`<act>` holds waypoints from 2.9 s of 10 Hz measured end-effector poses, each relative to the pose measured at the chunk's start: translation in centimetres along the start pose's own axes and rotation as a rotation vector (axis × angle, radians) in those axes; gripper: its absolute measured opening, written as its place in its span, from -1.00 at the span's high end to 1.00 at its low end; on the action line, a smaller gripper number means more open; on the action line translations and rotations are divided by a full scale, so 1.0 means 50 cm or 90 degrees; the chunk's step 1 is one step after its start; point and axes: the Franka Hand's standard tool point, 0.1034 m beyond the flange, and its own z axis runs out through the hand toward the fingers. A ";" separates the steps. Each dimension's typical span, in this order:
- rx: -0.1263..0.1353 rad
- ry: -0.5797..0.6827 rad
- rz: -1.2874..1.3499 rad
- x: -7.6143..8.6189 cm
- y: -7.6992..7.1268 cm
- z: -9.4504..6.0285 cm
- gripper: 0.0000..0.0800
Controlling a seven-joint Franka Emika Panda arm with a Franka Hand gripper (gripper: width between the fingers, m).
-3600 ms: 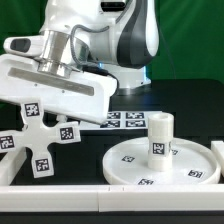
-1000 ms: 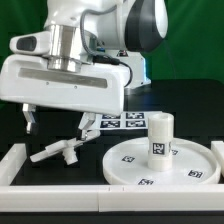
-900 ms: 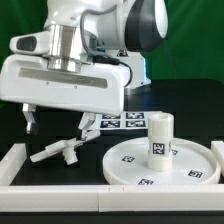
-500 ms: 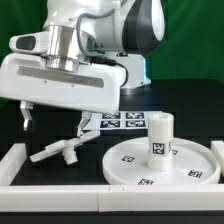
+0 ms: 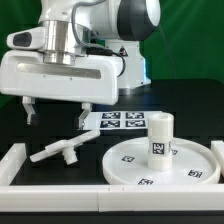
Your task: Assemble round table
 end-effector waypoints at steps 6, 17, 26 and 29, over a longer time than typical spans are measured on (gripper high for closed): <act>0.119 -0.139 0.131 0.003 0.018 -0.036 -0.62; 0.162 -0.134 0.259 -0.031 -0.040 0.009 -0.62; 0.175 -0.080 0.094 -0.034 0.010 0.009 -0.62; 0.167 -0.077 0.067 -0.036 0.010 0.011 -0.62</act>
Offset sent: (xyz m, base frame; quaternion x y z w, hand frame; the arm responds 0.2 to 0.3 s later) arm -0.0044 0.0246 0.0151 0.2068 -0.1347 0.1934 0.9496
